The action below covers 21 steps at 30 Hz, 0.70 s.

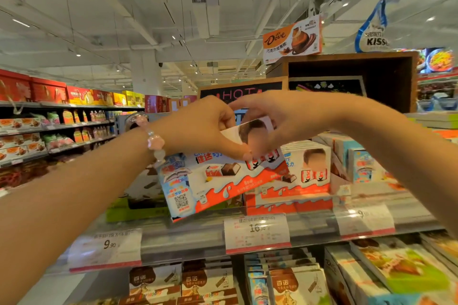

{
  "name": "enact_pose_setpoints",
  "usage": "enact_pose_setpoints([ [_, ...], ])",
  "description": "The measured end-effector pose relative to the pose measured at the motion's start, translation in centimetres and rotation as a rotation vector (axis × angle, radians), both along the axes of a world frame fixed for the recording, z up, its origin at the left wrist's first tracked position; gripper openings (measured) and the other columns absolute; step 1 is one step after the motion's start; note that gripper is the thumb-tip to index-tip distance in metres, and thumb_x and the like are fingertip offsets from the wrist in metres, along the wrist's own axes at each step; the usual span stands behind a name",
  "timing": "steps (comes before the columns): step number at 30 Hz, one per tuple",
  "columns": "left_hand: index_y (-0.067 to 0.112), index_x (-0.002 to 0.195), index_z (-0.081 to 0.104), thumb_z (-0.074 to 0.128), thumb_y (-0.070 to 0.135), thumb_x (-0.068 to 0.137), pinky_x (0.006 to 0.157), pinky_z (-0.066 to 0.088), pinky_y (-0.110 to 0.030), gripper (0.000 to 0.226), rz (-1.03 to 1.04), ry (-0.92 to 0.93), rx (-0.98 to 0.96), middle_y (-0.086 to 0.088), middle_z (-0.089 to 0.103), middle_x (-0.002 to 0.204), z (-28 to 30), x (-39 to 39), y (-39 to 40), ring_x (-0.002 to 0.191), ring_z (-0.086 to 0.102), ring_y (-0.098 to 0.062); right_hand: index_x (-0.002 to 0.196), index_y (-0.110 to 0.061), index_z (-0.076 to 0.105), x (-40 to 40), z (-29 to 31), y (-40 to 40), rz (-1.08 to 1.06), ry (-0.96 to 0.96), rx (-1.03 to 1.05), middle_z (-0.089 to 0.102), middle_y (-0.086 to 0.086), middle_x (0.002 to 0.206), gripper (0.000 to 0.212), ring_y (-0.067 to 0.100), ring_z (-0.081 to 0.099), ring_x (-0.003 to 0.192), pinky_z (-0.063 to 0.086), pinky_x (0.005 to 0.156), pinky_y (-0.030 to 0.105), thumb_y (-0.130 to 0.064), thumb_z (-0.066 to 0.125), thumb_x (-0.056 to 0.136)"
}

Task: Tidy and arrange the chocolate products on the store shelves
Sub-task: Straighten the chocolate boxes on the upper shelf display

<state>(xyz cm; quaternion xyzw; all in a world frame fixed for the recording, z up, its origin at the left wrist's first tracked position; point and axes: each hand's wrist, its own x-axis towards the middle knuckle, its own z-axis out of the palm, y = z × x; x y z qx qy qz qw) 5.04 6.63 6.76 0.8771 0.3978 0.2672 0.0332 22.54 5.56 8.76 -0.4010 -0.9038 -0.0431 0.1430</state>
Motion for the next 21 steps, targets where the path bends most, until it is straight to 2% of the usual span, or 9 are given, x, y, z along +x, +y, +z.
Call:
enact_pose_setpoints([
  [3, 0.0, 0.081, 0.059, 0.083, 0.041, 0.055, 0.058, 0.041, -0.033, 0.054, -0.041, 0.001, 0.037, -0.025, 0.064, 0.078, 0.0, 0.8, 0.3, 0.064, 0.058, -0.035, 0.132, -0.024, 0.049, 1.0, -0.3, -0.3, -0.011, -0.016, 0.063, 0.057, -0.018, 0.115, 0.055, -0.006, 0.053, 0.098, 0.044, 0.084, 0.012, -0.025, 0.07, 0.081],
  [4, 0.004, 0.08, 0.057, 0.082, 0.044, 0.051, 0.06, 0.045, -0.035, 0.055, -0.054, -0.009, 0.043, -0.022, 0.065, 0.079, 0.0, 0.8, 0.4, 0.071, 0.062, -0.035, 0.127, -0.024, 0.054, 1.6, -0.5, -0.4, -0.012, -0.011, 0.064, 0.059, -0.015, 0.113, 0.046, -0.005, 0.054, 0.097, 0.045, 0.084, 0.014, -0.023, 0.068, 0.083],
  [6, 0.012, 0.079, 0.056, 0.079, 0.054, 0.044, 0.068, 0.055, -0.04, 0.059, -0.063, -0.063, 0.034, -0.011, 0.069, 0.082, 0.0, 0.1, 0.4, 0.079, 0.066, -0.028, 0.118, -0.023, 0.06, 3.2, -0.8, -0.5, -0.039, 0.052, 0.026, 0.062, -0.014, 0.104, 0.033, -0.004, 0.056, 0.095, 0.047, 0.082, 0.014, -0.018, 0.065, 0.086],
  [8, 0.017, 0.084, 0.057, 0.076, 0.063, 0.044, 0.069, 0.057, -0.04, 0.064, -0.014, -0.103, 0.026, 0.001, 0.069, 0.086, -0.2, -1.1, 0.5, 0.079, 0.067, -0.02, 0.111, -0.021, 0.062, 5.4, -1.2, -0.5, -0.056, 0.165, -0.038, 0.065, -0.011, 0.099, 0.026, -0.002, 0.059, 0.093, 0.051, 0.079, 0.02, -0.014, 0.064, 0.086],
  [11, 0.025, 0.087, 0.058, 0.068, 0.066, 0.043, 0.073, 0.051, -0.024, 0.061, 0.099, 0.004, 0.087, 0.012, 0.063, 0.091, -1.1, -3.2, 0.7, 0.084, 0.062, -0.008, 0.11, -0.017, 0.062, 8.1, -2.1, -0.2, -0.08, 0.321, -0.107, 0.068, -0.006, 0.1, 0.026, 0.001, 0.063, 0.094, 0.05, 0.074, 0.02, -0.008, 0.063, 0.085],
  [13, 0.03, 0.092, 0.058, 0.069, 0.064, 0.046, 0.076, 0.042, -0.011, 0.058, 0.123, 0.089, 0.077, 0.016, 0.059, 0.098, -1.8, -4.3, 0.8, 0.09, 0.057, -0.001, 0.106, -0.015, 0.063, 9.3, -2.9, 0.1, -0.096, 0.355, -0.134, 0.069, -0.003, 0.1, 0.024, 0.003, 0.065, 0.095, 0.052, 0.074, 0.02, -0.004, 0.062, 0.085],
  [15, 0.034, 0.095, 0.056, 0.074, 0.057, 0.053, 0.074, 0.04, -0.003, 0.051, 0.11, 0.117, 0.057, 0.02, 0.056, 0.1, -2.2, -5.0, 1.1, 0.094, 0.051, 0.009, 0.101, -0.018, 0.064, 9.9, -3.6, 0.4, -0.107, 0.35, -0.154, 0.069, -0.004, 0.098, 0.021, 0.004, 0.065, 0.096, 0.053, 0.074, 0.022, -0.004, 0.062, 0.086],
  [19, 0.039, 0.099, 0.055, 0.078, 0.04, 0.065, 0.074, 0.038, -0.001, 0.041, 0.073, 0.076, 0.086, 0.022, 0.055, 0.104, -2.8, -5.8, 2.1, 0.098, 0.051, 0.009, 0.097, -0.025, 0.062, 9.7, -4.7, 0.9, -0.162, 0.354, -0.097, 0.066, -0.011, 0.097, 0.021, -0.006, 0.061, 0.093, 0.05, 0.067, 0.009, -0.007, 0.062, 0.087],
  [21, 0.038, 0.101, 0.058, 0.077, 0.037, 0.069, 0.074, 0.036, 0.002, 0.037, 0.054, 0.051, 0.112, 0.021, 0.056, 0.105, -2.9, -5.9, 2.4, 0.099, 0.049, 0.013, 0.095, -0.03, 0.059, 9.4, -5.0, 1.2, -0.193, 0.329, -0.051, 0.063, -0.013, 0.099, 0.022, -0.002, 0.061, 0.095, 0.051, 0.068, 0.011, -0.01, 0.062, 0.087],
])
